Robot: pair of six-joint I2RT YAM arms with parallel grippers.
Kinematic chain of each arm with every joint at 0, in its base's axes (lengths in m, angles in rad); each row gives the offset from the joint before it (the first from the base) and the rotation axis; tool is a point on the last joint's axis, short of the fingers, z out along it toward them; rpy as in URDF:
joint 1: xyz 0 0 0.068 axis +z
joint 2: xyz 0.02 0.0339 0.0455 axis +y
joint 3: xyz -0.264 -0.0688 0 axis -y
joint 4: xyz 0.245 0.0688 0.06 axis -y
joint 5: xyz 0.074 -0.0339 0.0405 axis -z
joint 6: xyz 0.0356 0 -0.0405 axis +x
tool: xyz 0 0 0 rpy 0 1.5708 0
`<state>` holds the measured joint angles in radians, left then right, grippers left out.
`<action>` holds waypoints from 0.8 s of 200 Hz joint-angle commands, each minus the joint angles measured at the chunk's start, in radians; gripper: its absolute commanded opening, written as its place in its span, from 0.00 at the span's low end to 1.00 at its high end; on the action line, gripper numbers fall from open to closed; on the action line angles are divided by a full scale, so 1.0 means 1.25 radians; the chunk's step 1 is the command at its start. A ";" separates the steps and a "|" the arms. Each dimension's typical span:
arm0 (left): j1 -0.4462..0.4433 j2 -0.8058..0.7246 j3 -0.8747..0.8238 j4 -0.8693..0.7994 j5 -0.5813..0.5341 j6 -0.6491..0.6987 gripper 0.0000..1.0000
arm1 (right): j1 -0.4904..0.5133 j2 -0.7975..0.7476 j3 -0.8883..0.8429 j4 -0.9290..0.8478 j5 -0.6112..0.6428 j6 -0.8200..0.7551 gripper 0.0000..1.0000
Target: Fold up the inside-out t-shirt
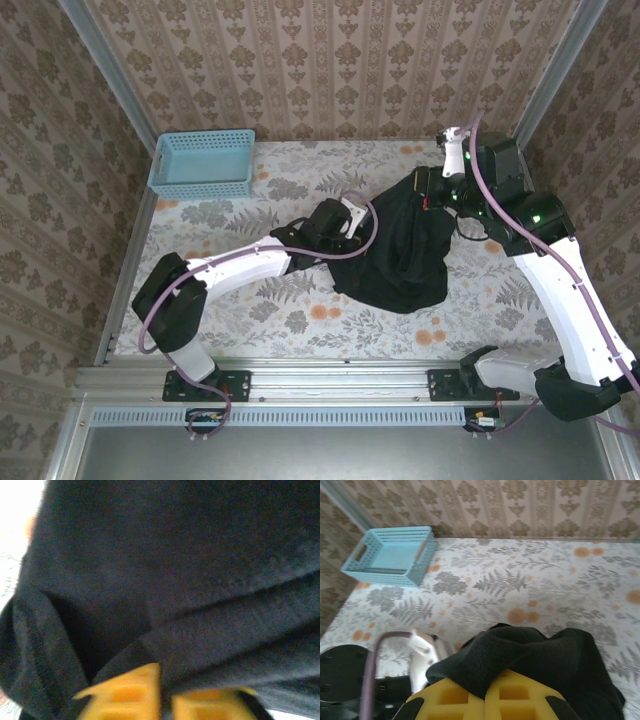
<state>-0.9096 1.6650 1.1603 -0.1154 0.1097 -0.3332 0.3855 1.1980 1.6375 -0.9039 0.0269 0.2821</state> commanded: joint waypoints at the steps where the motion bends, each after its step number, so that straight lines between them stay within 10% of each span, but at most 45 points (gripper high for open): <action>1: 0.035 -0.069 0.008 0.010 -0.059 0.022 0.00 | -0.032 -0.006 0.046 -0.030 0.090 -0.018 0.00; 81: 0.190 -0.447 -0.013 -0.111 -0.059 0.091 0.00 | -0.043 -0.004 0.138 -0.080 0.124 -0.078 0.00; 160: 0.221 -0.494 -0.049 -0.181 -0.088 0.094 0.00 | -0.042 -0.022 -0.028 -0.046 -0.014 -0.055 0.03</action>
<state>-0.6544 1.0630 1.1408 -0.2935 0.0555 -0.2153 0.3447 1.1881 1.7008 -0.9840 0.0177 0.1871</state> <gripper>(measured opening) 0.054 0.064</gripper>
